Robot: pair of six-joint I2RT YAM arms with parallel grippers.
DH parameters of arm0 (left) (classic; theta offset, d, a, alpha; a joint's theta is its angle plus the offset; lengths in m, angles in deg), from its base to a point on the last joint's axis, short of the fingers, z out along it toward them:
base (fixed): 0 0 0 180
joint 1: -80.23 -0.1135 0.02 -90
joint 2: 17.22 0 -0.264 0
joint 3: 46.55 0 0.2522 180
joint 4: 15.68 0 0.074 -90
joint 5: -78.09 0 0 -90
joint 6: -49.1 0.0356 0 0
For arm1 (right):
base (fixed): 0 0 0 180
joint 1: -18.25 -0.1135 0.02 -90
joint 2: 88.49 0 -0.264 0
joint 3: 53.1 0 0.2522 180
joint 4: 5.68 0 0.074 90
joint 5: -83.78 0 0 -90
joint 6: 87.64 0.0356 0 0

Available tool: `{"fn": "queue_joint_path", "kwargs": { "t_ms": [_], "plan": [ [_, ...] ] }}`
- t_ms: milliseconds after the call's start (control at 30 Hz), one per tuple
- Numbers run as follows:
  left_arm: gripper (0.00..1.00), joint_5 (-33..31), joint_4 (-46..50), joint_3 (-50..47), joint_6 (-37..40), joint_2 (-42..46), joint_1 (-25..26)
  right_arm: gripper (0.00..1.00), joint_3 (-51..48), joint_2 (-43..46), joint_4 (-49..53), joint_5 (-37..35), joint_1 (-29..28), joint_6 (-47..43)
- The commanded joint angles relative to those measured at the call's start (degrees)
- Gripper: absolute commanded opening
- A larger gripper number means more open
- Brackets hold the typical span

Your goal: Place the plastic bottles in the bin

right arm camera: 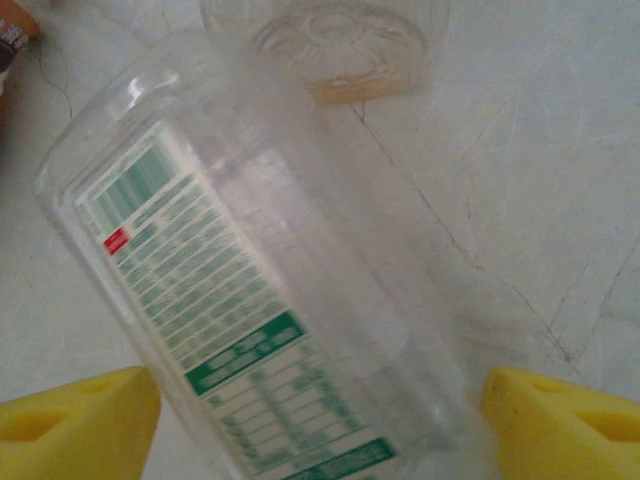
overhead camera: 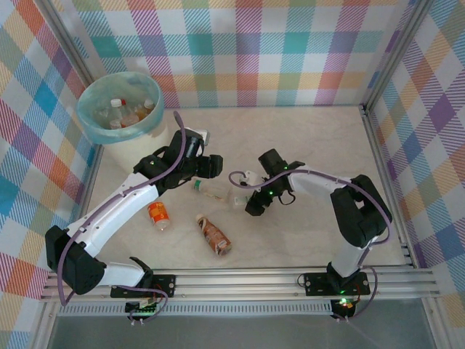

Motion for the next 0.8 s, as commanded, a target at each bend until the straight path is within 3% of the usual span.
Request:
{"fn": "queue_joint_path", "kwargs": {
  "t_ms": [0, 300, 600, 767],
  "plan": [
    [0.73, -0.44, 0.74, -0.23, 1.04, 1.38, 0.31, 0.79, 2.11, -1.78, 2.95, -0.16, -0.04, -1.39],
    [0.73, -0.20, 1.31, -0.49, 1.41, 2.14, 0.14, 0.81, 2.84, -3.61, 4.01, -2.15, -0.14, -1.66],
    [0.74, -0.29, 1.50, -0.31, 1.65, 3.23, -0.13, 0.60, 1.83, -2.24, 3.10, -2.53, -0.15, -0.12],
    [0.74, -0.49, 1.88, 0.55, 1.92, 4.18, -0.31, 0.56, 1.22, 0.19, 2.96, -3.04, -0.15, 1.83]
  ]
}}
